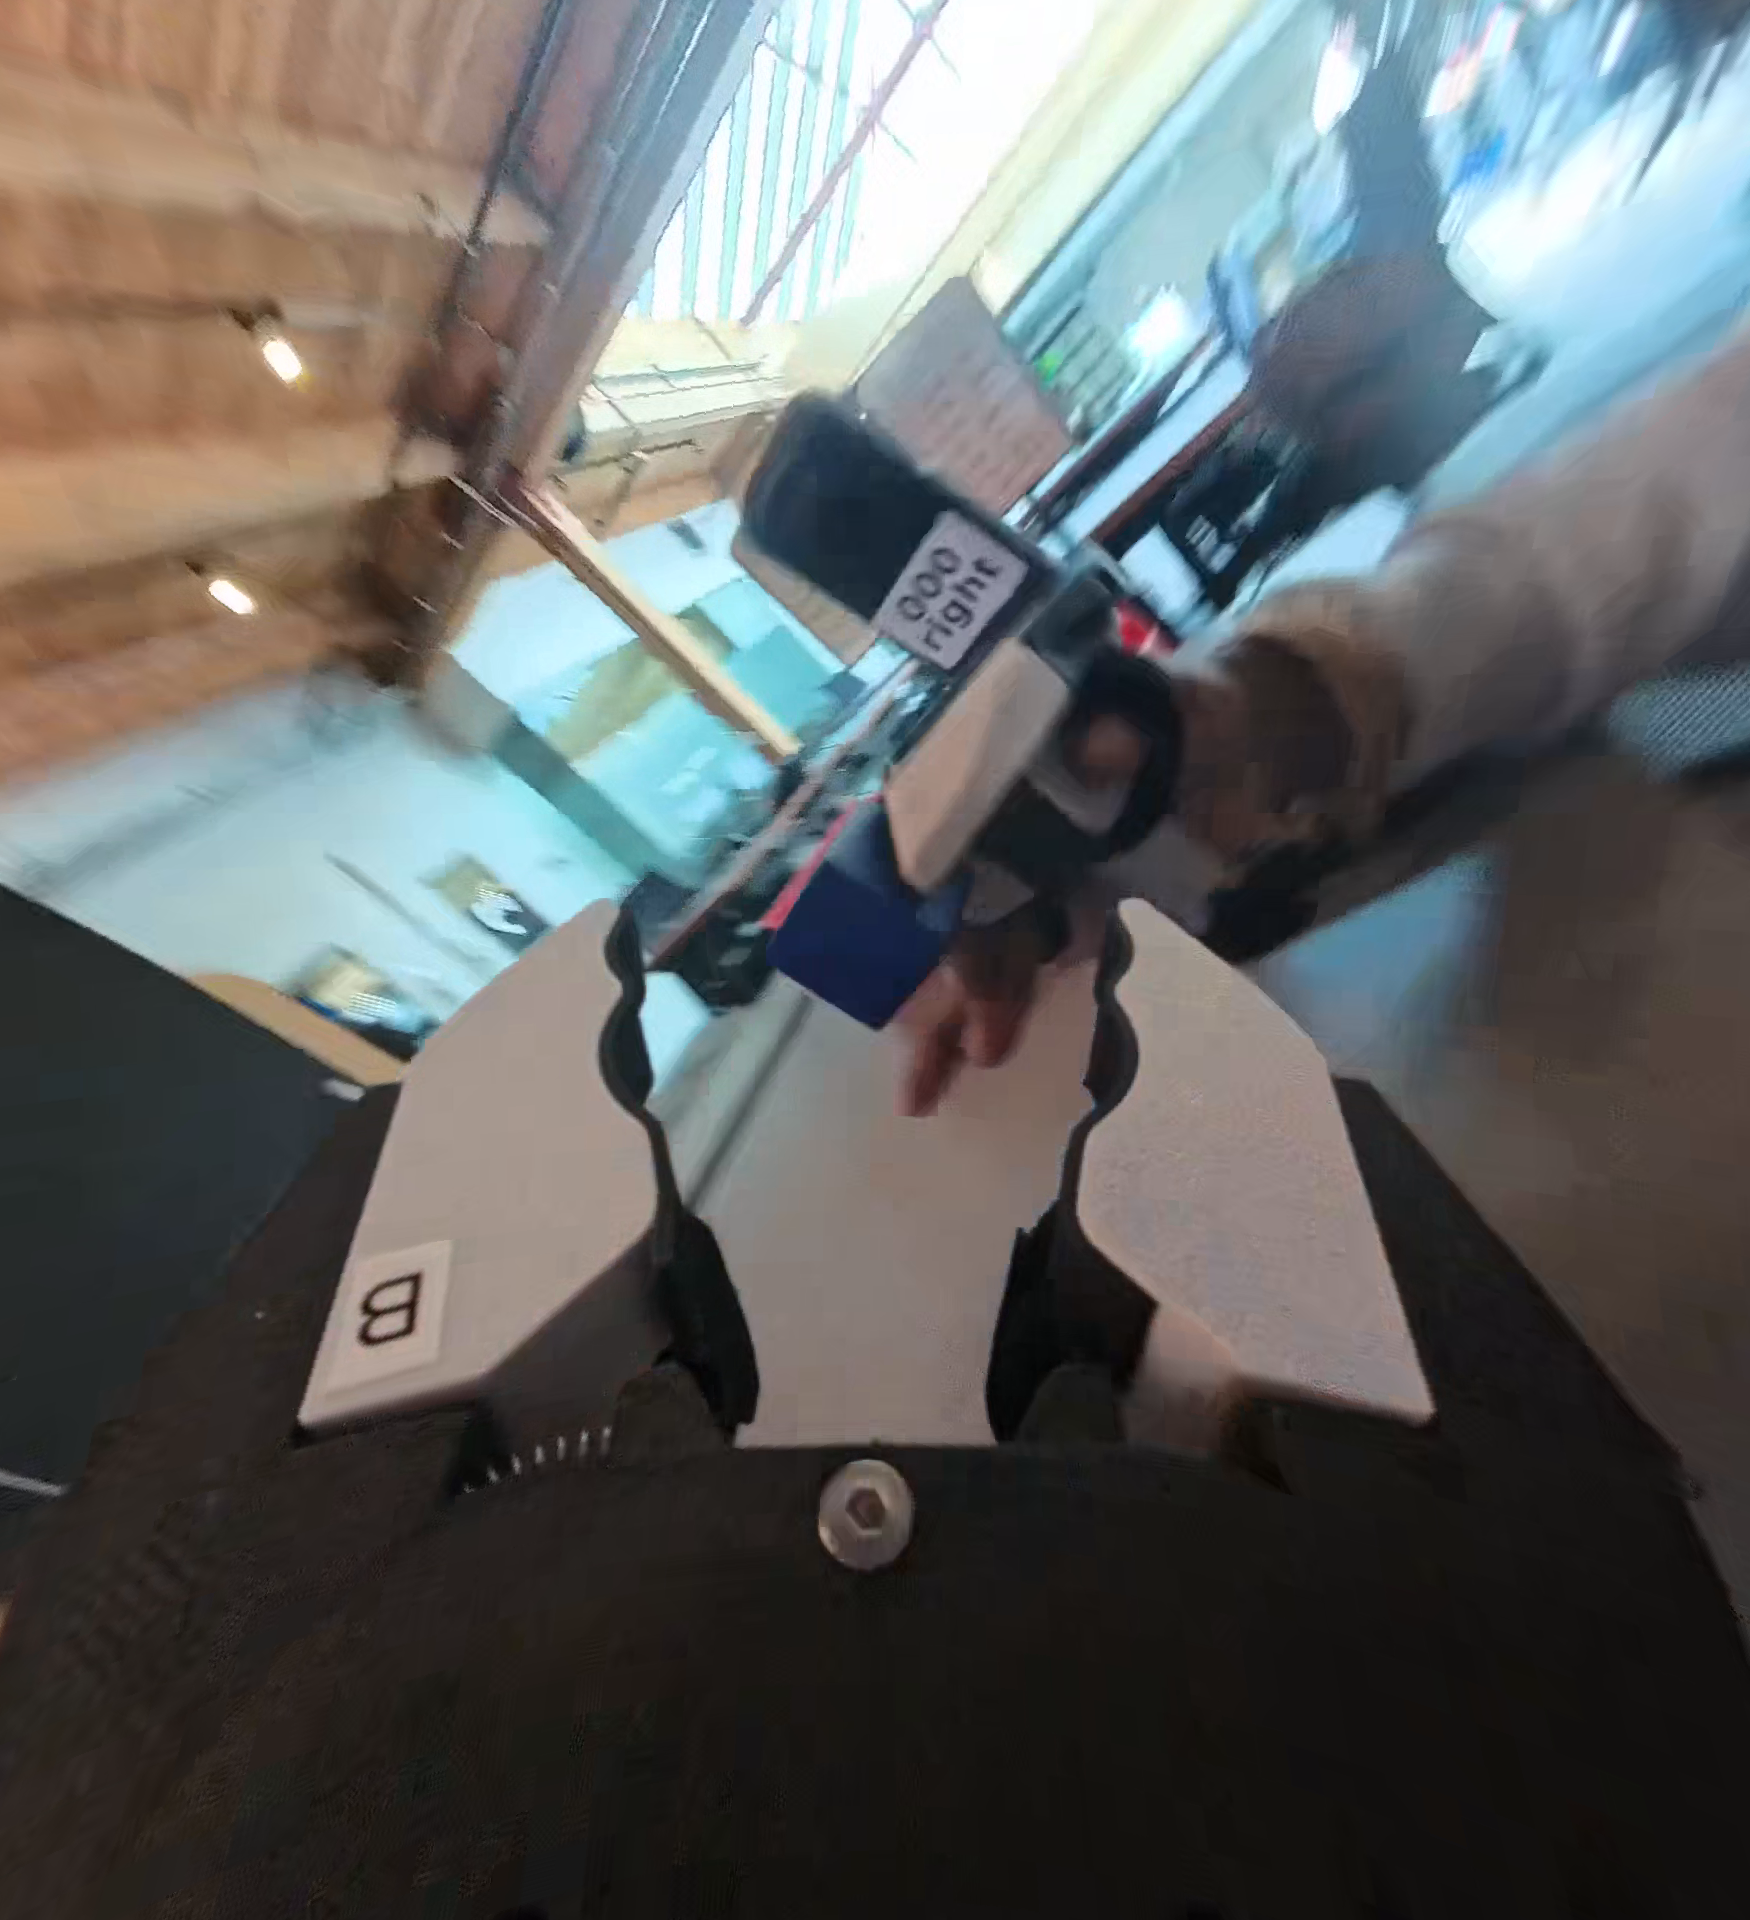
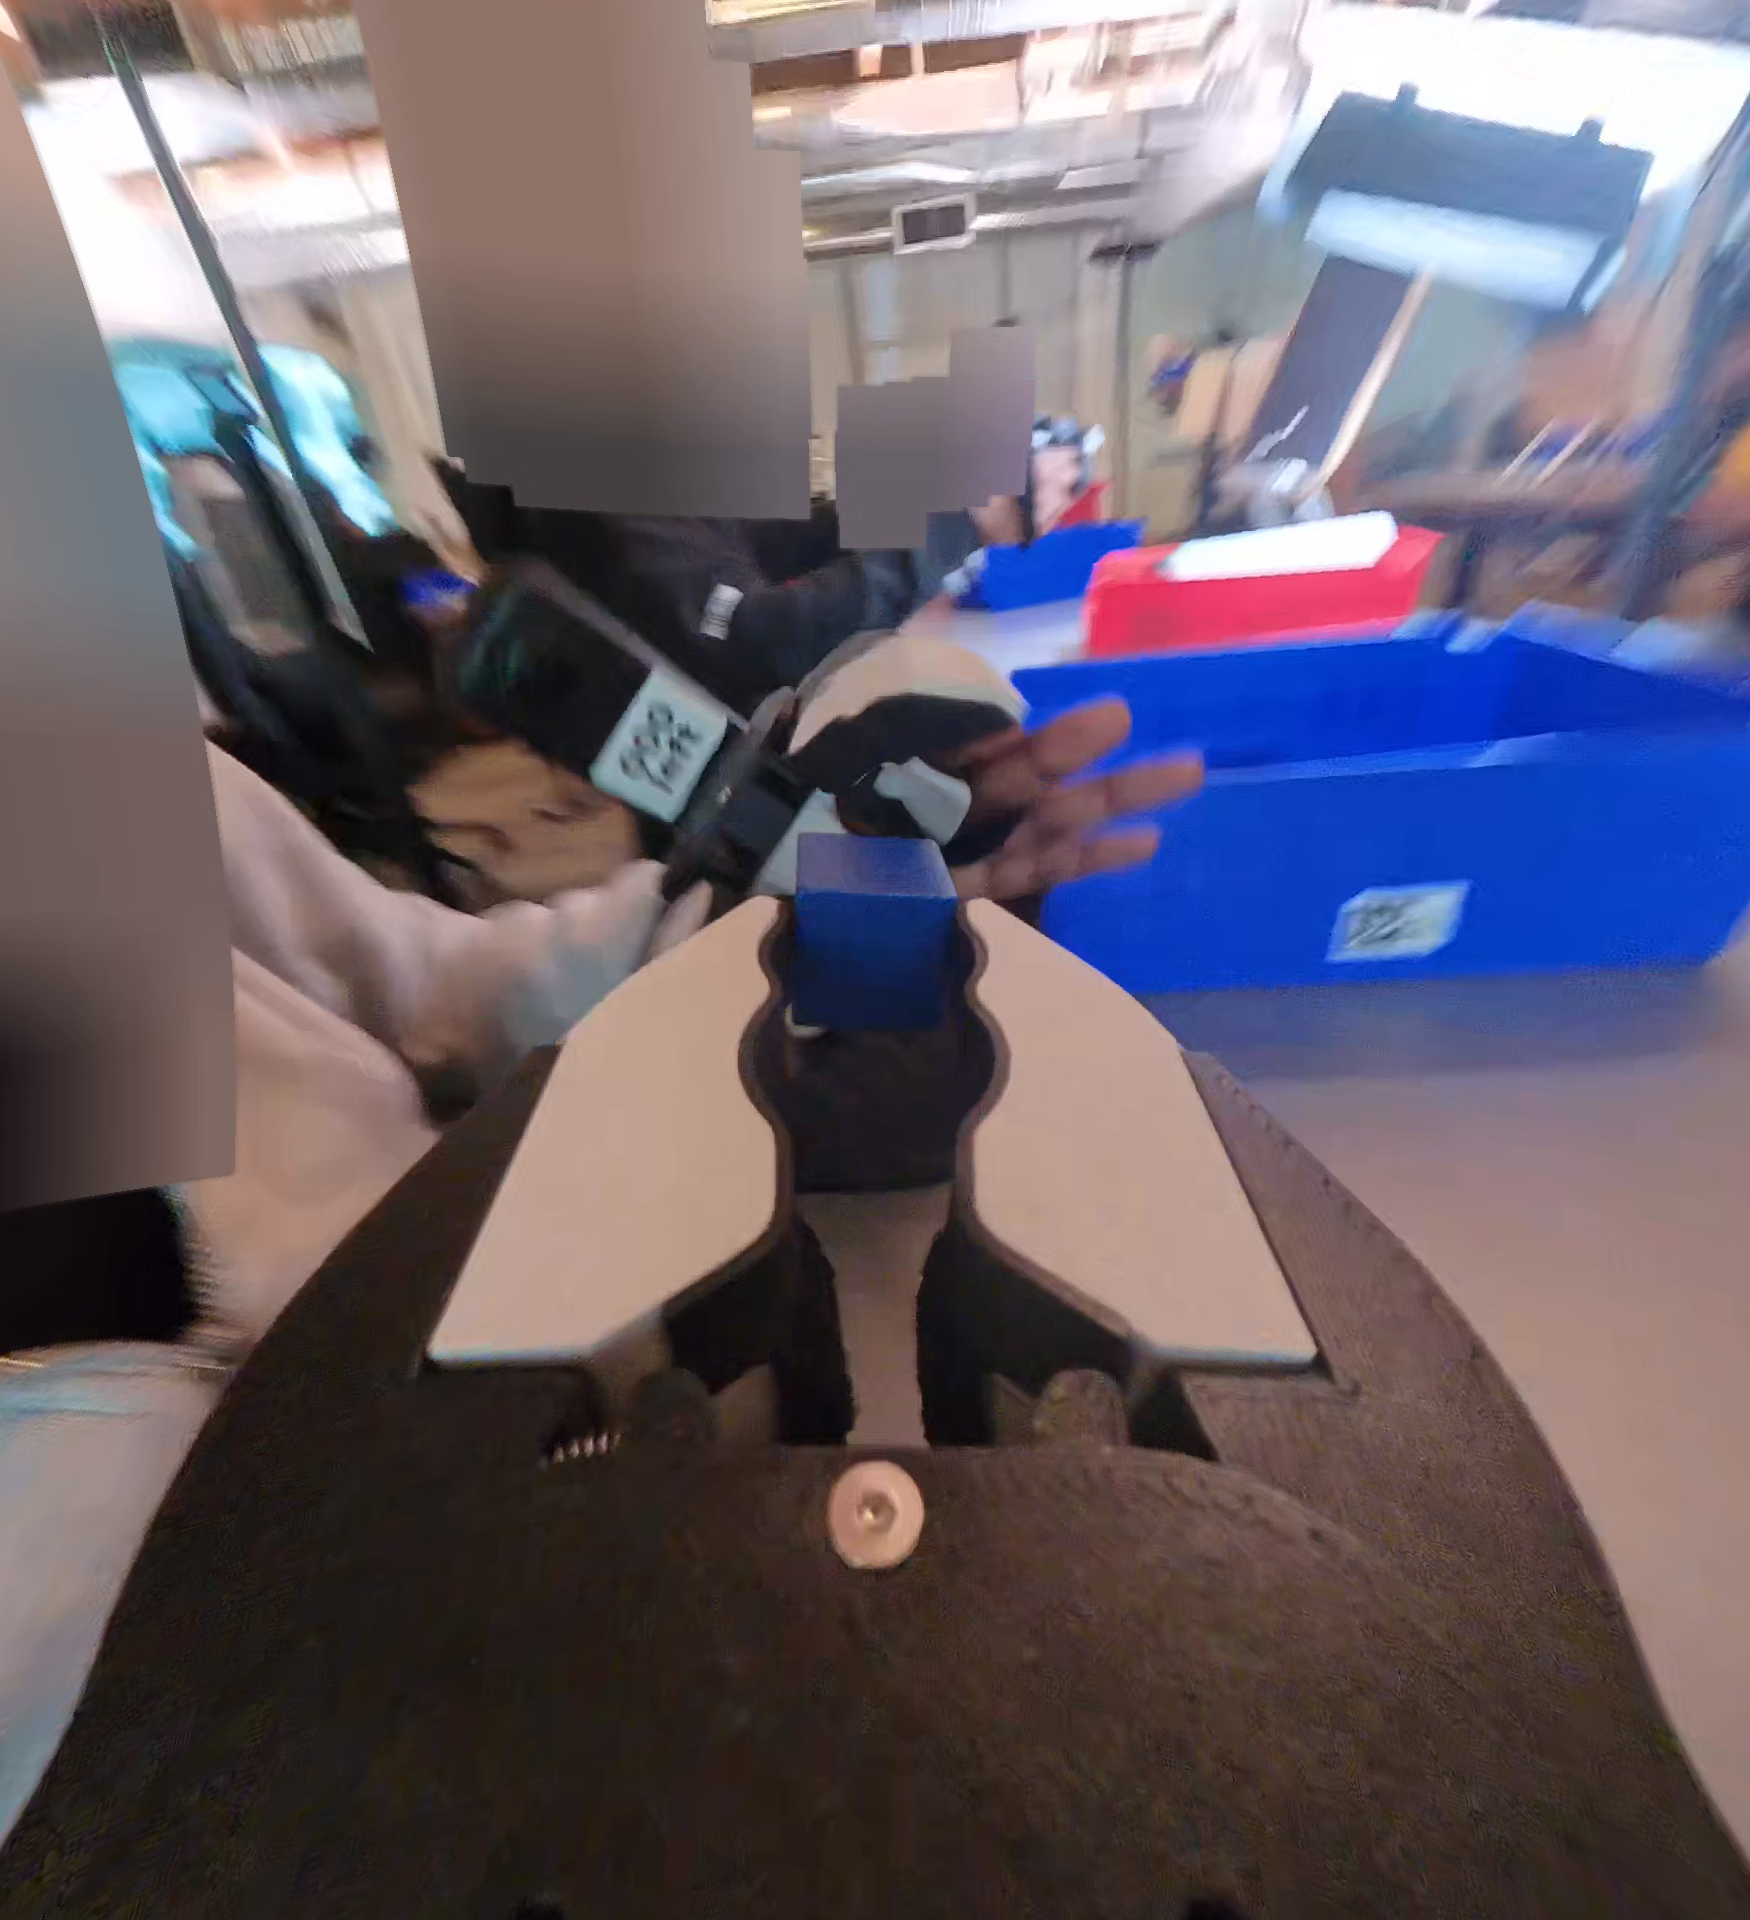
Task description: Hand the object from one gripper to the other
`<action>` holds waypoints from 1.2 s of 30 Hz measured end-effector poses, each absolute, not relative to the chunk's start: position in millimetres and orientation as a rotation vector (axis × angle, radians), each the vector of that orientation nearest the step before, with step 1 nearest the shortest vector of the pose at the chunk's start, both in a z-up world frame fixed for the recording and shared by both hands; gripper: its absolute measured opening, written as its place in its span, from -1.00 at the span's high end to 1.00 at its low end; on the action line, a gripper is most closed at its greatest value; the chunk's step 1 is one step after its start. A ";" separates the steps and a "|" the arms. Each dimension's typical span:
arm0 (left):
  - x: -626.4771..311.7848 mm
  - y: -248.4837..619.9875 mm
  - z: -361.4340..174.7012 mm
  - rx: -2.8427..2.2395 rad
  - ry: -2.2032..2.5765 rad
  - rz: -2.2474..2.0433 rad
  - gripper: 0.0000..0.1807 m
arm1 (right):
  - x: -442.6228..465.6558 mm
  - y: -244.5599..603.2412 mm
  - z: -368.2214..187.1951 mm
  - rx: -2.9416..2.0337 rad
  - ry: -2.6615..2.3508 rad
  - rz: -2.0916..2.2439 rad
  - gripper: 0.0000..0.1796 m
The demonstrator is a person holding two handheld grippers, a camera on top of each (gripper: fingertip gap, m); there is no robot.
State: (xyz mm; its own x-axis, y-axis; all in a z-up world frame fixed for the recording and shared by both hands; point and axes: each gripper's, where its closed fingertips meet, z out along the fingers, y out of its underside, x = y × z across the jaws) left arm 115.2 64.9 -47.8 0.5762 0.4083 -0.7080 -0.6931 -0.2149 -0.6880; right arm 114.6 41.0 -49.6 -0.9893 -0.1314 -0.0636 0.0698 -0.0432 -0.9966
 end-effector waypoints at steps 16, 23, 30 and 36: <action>112.0 57.1 -46.2 -1.485 0.052 0.680 0.67 | 124.7 36.1 -56.8 0.064 1.918 -1.932 0.19; 128.0 51.2 -44.0 -1.302 -0.305 -0.407 0.67 | 125.4 43.8 -40.0 -1.168 2.464 -2.903 0.23; 150.9 71.7 -78.7 -1.554 -0.244 -0.476 0.67 | 135.6 32.3 -65.7 -1.456 2.588 -2.719 0.47; 136.4 69.5 -64.9 -1.446 -0.259 -0.359 0.54 | 129.8 32.6 -66.8 -1.291 2.669 -2.645 0.68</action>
